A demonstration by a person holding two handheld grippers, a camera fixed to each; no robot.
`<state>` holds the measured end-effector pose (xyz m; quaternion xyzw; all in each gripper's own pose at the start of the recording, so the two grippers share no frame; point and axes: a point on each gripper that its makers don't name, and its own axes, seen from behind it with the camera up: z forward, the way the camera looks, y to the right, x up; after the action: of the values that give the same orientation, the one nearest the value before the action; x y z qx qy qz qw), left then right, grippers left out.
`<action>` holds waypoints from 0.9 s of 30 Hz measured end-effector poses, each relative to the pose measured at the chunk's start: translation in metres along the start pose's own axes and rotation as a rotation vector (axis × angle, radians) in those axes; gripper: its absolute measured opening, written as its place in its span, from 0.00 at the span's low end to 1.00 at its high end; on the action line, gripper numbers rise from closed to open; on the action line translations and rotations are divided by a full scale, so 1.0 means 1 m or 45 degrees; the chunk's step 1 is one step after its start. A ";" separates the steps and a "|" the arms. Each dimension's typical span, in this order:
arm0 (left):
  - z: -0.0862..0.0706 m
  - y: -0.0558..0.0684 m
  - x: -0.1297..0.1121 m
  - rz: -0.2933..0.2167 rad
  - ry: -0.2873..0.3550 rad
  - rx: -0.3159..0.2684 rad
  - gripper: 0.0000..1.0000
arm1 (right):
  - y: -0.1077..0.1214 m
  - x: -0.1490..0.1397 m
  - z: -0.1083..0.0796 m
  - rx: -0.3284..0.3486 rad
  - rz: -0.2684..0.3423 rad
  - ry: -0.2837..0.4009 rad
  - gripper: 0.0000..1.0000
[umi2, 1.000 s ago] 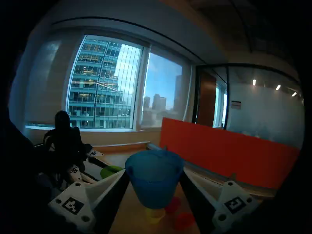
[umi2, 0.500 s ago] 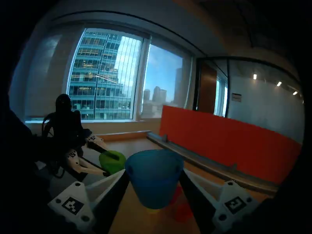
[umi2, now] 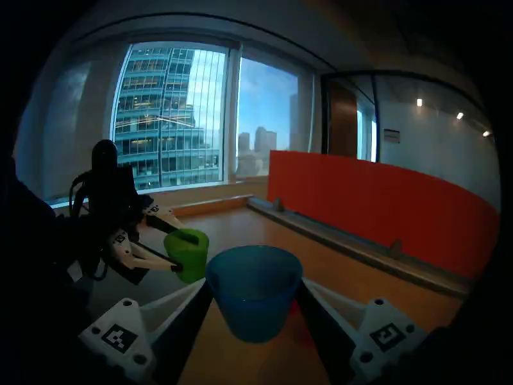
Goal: Pour water
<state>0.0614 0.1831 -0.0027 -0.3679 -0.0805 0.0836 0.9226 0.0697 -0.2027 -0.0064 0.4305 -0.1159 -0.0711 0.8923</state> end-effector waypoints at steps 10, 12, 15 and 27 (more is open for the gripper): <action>0.003 -0.003 -0.013 0.000 -0.044 -0.004 0.83 | -0.003 -0.031 0.005 0.036 0.028 -0.104 0.90; 0.003 -0.003 -0.016 0.000 -0.052 -0.005 0.84 | -0.003 -0.038 0.006 0.041 0.028 -0.125 0.90; 0.004 -0.004 -0.019 -0.002 -0.063 -0.008 0.83 | -0.003 -0.047 0.008 0.046 0.027 -0.156 0.90; 0.012 -0.005 -0.042 -0.006 -0.141 -0.031 0.83 | 0.003 -0.092 0.020 0.048 0.026 -0.304 0.90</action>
<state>0.0184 0.1784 0.0053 -0.3736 -0.1333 0.1007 0.9124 -0.0244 -0.1951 -0.0054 0.4344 -0.2271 -0.1106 0.8646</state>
